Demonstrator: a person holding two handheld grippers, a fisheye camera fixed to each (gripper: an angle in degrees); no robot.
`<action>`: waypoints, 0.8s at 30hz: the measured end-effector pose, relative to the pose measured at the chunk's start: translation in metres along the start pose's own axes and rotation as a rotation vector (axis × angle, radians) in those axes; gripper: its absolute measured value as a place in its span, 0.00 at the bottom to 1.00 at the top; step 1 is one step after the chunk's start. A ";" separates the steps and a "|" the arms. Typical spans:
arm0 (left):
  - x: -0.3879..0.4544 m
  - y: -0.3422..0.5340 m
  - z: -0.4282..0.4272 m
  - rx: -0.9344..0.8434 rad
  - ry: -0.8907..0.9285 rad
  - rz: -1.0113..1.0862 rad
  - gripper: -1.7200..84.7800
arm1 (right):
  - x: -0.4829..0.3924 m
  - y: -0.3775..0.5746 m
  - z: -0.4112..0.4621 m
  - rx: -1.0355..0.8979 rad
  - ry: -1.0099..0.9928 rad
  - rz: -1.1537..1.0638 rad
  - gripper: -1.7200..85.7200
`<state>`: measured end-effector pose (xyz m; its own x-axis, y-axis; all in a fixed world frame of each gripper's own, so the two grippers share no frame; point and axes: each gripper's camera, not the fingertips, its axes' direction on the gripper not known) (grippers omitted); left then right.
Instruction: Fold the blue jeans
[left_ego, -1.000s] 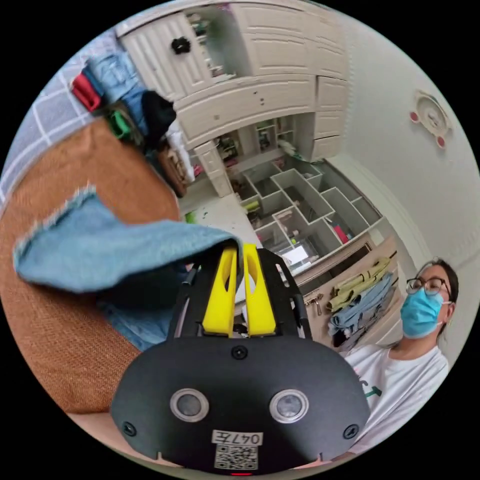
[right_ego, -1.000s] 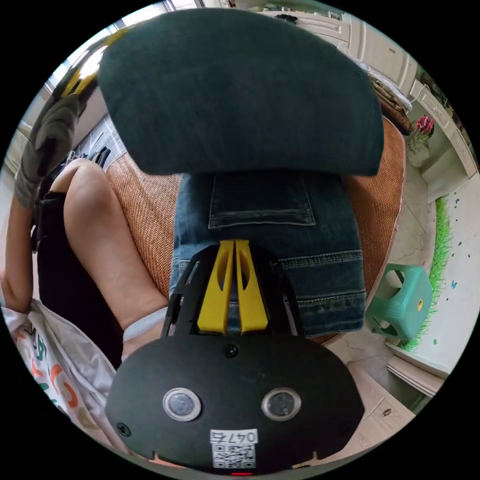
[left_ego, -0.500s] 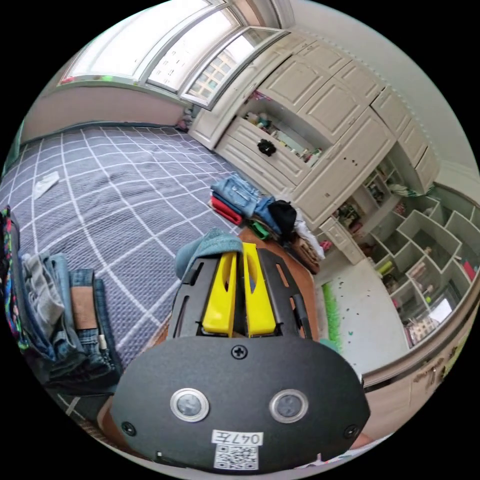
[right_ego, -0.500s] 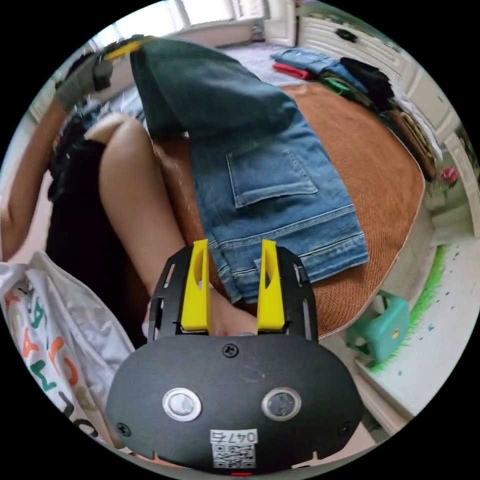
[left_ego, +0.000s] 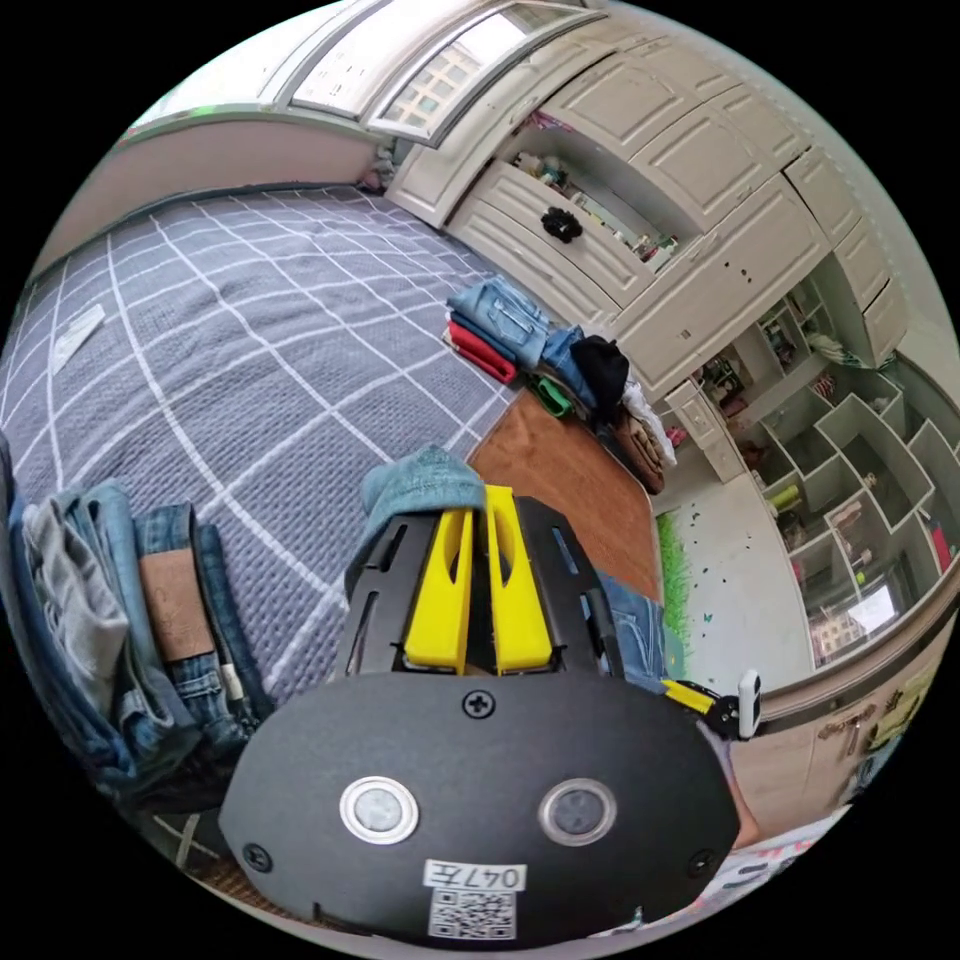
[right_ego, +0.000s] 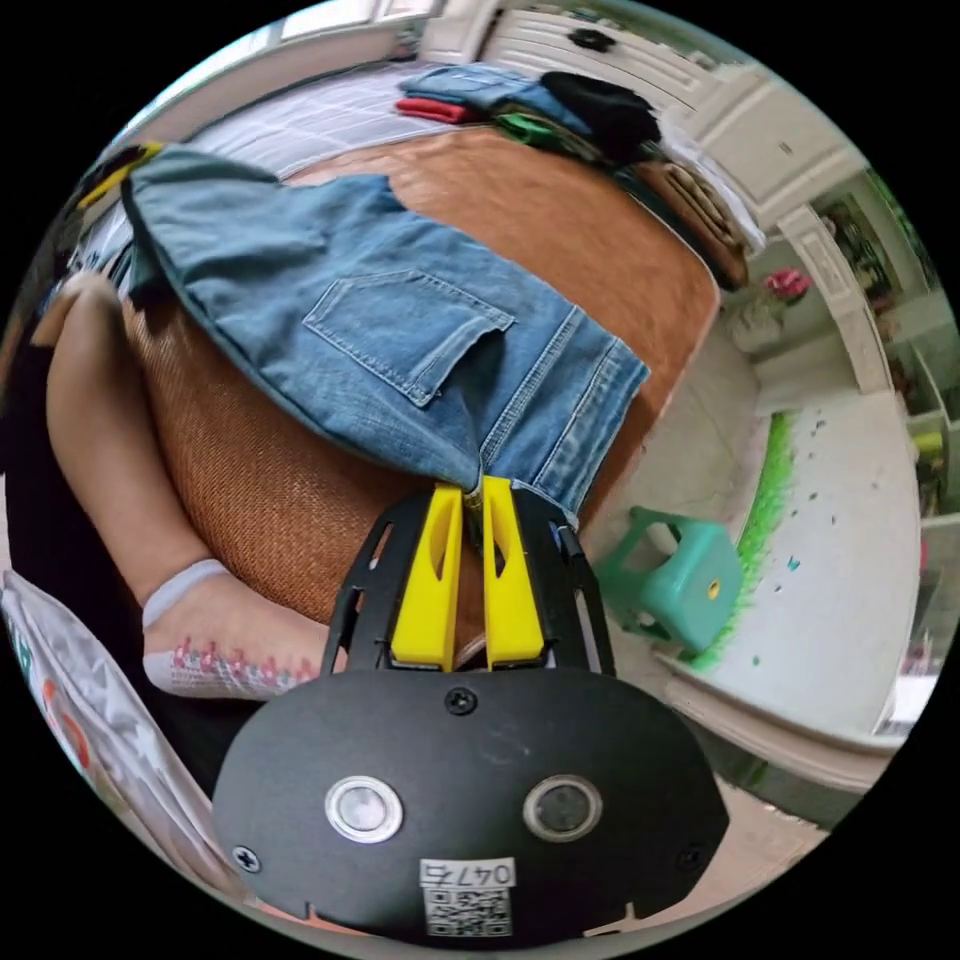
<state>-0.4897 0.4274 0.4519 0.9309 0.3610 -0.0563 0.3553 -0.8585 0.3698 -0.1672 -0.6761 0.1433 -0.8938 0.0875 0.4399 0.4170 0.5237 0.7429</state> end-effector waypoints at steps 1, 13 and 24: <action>-0.003 -0.001 0.013 -0.031 0.026 0.004 0.01 | 0.007 0.010 0.000 -0.002 -0.008 0.038 0.02; 0.133 -0.192 0.053 -0.104 -0.100 0.473 0.01 | 0.017 0.029 -0.104 0.290 0.138 0.168 0.02; 0.124 -0.186 0.023 -0.194 -0.461 0.553 0.01 | -0.060 0.047 -0.173 0.658 0.548 0.057 0.02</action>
<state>-0.4382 0.6239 0.3545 0.9259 -0.3309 -0.1821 -0.1567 -0.7752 0.6120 -0.0651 -0.8034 0.2392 -0.5971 -0.2042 0.7757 0.1265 0.9310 0.3424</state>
